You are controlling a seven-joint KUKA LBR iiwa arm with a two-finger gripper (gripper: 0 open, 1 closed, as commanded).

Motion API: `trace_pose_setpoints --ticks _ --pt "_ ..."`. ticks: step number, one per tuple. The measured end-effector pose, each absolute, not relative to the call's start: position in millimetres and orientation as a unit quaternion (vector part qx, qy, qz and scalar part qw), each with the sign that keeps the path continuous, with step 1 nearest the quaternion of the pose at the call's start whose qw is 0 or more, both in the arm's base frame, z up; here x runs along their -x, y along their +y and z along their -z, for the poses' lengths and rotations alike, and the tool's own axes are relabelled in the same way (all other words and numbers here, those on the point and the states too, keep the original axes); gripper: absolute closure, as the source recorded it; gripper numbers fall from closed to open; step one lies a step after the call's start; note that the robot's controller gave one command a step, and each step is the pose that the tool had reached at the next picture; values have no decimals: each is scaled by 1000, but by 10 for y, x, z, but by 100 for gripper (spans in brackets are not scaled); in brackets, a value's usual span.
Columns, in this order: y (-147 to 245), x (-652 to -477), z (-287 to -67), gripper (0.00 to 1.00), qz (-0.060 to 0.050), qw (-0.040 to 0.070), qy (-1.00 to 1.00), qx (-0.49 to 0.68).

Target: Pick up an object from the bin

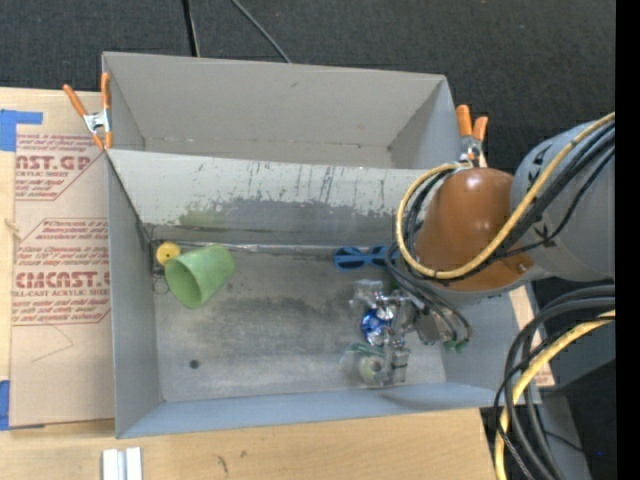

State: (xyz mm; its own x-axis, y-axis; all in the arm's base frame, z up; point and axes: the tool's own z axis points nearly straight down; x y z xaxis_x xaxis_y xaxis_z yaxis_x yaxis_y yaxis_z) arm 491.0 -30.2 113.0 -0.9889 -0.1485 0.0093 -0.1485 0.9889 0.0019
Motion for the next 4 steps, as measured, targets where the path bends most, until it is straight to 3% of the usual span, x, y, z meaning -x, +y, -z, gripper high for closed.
trace_pose_setpoints --ticks 1,2,3,4 --pt "-969 -5341 -747 0 -1 -1 -995 -103" --pt "-922 -5338 -768 100 0 -1 -994 -105" --pt "-852 -5292 -824 100 0 -1 -973 -232" --pt "-854 -5291 -823 0 1 0 -973 -231"
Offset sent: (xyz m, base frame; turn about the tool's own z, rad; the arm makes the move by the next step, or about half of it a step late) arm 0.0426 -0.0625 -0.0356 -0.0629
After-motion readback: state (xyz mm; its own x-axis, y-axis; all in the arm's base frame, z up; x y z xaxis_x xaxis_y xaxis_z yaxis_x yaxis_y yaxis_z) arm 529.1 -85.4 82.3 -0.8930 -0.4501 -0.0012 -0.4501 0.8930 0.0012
